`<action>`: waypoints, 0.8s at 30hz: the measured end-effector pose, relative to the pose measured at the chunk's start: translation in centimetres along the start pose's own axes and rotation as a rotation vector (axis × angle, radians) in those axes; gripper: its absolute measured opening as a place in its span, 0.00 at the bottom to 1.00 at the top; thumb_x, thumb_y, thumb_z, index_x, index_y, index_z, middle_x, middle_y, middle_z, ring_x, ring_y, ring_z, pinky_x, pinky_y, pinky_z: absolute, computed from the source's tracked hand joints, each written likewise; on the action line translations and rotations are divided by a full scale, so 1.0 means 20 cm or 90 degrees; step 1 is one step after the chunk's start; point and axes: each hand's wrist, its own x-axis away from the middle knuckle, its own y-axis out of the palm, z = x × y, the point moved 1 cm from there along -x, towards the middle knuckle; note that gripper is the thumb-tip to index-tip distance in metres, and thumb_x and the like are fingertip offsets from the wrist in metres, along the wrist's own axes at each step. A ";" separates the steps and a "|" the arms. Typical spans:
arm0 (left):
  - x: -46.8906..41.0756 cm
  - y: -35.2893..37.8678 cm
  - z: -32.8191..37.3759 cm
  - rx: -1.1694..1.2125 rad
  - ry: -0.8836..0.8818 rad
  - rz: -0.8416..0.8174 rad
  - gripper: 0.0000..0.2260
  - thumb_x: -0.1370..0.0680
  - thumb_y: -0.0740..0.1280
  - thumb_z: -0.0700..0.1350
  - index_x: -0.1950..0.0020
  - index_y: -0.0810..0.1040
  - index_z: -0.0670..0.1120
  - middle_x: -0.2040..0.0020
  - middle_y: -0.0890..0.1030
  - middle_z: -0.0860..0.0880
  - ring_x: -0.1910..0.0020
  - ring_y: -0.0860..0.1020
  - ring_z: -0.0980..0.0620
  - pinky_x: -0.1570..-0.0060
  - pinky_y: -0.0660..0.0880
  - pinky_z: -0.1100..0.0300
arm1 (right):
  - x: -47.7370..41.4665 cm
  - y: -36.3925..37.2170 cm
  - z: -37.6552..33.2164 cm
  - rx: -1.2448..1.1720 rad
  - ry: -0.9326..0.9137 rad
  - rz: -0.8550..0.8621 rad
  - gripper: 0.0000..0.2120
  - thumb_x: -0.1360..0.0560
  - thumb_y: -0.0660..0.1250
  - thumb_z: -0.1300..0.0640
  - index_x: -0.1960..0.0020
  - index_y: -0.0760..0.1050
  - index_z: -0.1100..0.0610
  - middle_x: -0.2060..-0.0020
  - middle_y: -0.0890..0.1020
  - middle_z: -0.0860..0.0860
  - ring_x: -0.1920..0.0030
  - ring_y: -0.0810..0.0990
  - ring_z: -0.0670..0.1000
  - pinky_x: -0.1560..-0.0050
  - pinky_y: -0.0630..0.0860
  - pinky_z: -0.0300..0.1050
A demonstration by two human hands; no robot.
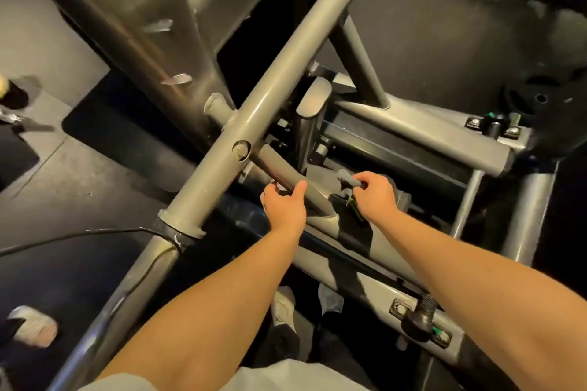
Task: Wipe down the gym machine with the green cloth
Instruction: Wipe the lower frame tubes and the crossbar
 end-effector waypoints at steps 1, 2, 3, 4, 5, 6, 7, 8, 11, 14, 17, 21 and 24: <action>-0.01 0.01 0.03 0.024 0.004 0.030 0.25 0.23 0.74 0.52 0.31 0.72 0.43 0.34 0.73 0.48 0.39 0.75 0.50 0.41 0.71 0.58 | -0.06 0.01 0.00 -0.002 -0.033 -0.002 0.15 0.21 0.65 0.65 0.36 0.80 0.56 0.50 0.83 0.53 0.52 0.80 0.51 0.51 0.74 0.43; -0.03 0.03 0.05 0.046 0.003 0.051 0.23 0.23 0.75 0.53 0.34 0.73 0.44 0.36 0.75 0.47 0.40 0.77 0.49 0.42 0.72 0.59 | -0.12 0.03 0.00 -0.009 -0.065 -0.012 0.15 0.20 0.65 0.65 0.36 0.80 0.57 0.50 0.83 0.53 0.51 0.80 0.52 0.49 0.75 0.44; -0.03 0.04 0.07 0.057 -0.006 0.063 0.23 0.24 0.75 0.52 0.35 0.74 0.44 0.38 0.77 0.47 0.41 0.78 0.49 0.42 0.73 0.58 | -0.18 0.06 0.01 -0.015 -0.098 -0.036 0.14 0.20 0.65 0.65 0.36 0.80 0.59 0.49 0.84 0.54 0.49 0.81 0.53 0.47 0.75 0.44; -0.03 0.05 0.08 0.060 -0.014 0.076 0.23 0.24 0.76 0.52 0.35 0.74 0.44 0.40 0.78 0.48 0.42 0.79 0.50 0.42 0.74 0.58 | -0.23 0.10 0.02 -0.020 -0.118 -0.082 0.14 0.20 0.65 0.64 0.36 0.81 0.60 0.48 0.84 0.54 0.47 0.81 0.53 0.46 0.74 0.42; -0.04 0.05 0.07 0.048 -0.019 0.086 0.22 0.24 0.76 0.52 0.36 0.74 0.45 0.42 0.79 0.49 0.44 0.79 0.51 0.42 0.74 0.57 | -0.26 0.15 0.04 -0.027 -0.124 -0.147 0.13 0.19 0.65 0.64 0.36 0.81 0.61 0.46 0.84 0.54 0.45 0.81 0.53 0.45 0.72 0.40; -0.05 0.05 0.06 0.036 -0.017 0.098 0.21 0.24 0.76 0.53 0.37 0.75 0.46 0.44 0.80 0.51 0.47 0.79 0.54 0.43 0.74 0.57 | -0.30 0.19 0.06 -0.022 -0.121 -0.216 0.14 0.19 0.65 0.64 0.35 0.81 0.61 0.42 0.84 0.55 0.41 0.80 0.53 0.43 0.70 0.37; -0.06 0.05 0.05 0.016 -0.013 0.107 0.19 0.25 0.76 0.53 0.40 0.76 0.46 0.47 0.80 0.52 0.50 0.79 0.57 0.44 0.74 0.57 | -0.33 0.23 0.09 -0.019 -0.116 -0.283 0.14 0.18 0.64 0.64 0.35 0.80 0.61 0.38 0.82 0.55 0.37 0.79 0.54 0.41 0.68 0.35; -0.07 0.04 0.05 -0.009 -0.013 0.117 0.18 0.25 0.76 0.54 0.43 0.76 0.47 0.49 0.80 0.53 0.52 0.78 0.59 0.46 0.73 0.57 | -0.37 0.24 0.12 -0.014 -0.114 -0.335 0.15 0.19 0.64 0.66 0.34 0.80 0.61 0.36 0.81 0.56 0.34 0.77 0.54 0.38 0.66 0.33; -0.10 0.04 0.06 -0.060 -0.029 0.131 0.18 0.27 0.78 0.56 0.47 0.77 0.48 0.51 0.81 0.52 0.53 0.79 0.57 0.50 0.74 0.58 | -0.47 0.24 0.17 0.041 -0.190 -0.417 0.16 0.20 0.64 0.70 0.34 0.79 0.64 0.33 0.77 0.58 0.31 0.73 0.55 0.36 0.60 0.24; -0.10 0.04 0.07 -0.095 -0.024 0.139 0.18 0.28 0.78 0.57 0.47 0.77 0.49 0.52 0.83 0.52 0.52 0.81 0.55 0.49 0.77 0.58 | -0.52 0.28 0.15 0.108 -0.304 -0.445 0.14 0.19 0.65 0.68 0.34 0.79 0.65 0.37 0.77 0.61 0.36 0.72 0.55 0.43 0.55 0.18; -0.10 0.04 0.08 -0.118 -0.013 0.147 0.16 0.27 0.78 0.55 0.49 0.77 0.49 0.55 0.82 0.53 0.57 0.80 0.58 0.59 0.74 0.65 | -0.56 0.37 0.07 0.118 -0.327 -0.448 0.13 0.20 0.68 0.64 0.36 0.82 0.60 0.49 0.77 0.49 0.43 0.72 0.50 0.44 0.60 0.28; -0.11 0.04 0.07 -0.124 -0.012 0.147 0.17 0.28 0.79 0.54 0.52 0.76 0.47 0.61 0.80 0.52 0.63 0.78 0.57 0.63 0.71 0.65 | -0.63 0.48 -0.10 0.134 -0.343 -0.450 0.11 0.21 0.69 0.65 0.40 0.84 0.61 0.59 0.72 0.37 0.48 0.73 0.45 0.46 0.64 0.29; -0.13 0.03 0.06 -0.131 -0.014 0.138 0.18 0.30 0.80 0.55 0.50 0.77 0.47 0.60 0.82 0.53 0.63 0.80 0.58 0.61 0.73 0.64 | -0.64 0.63 -0.28 0.131 -0.337 -0.454 0.10 0.21 0.70 0.61 0.42 0.84 0.58 0.50 0.83 0.48 0.46 0.77 0.47 0.40 0.72 0.40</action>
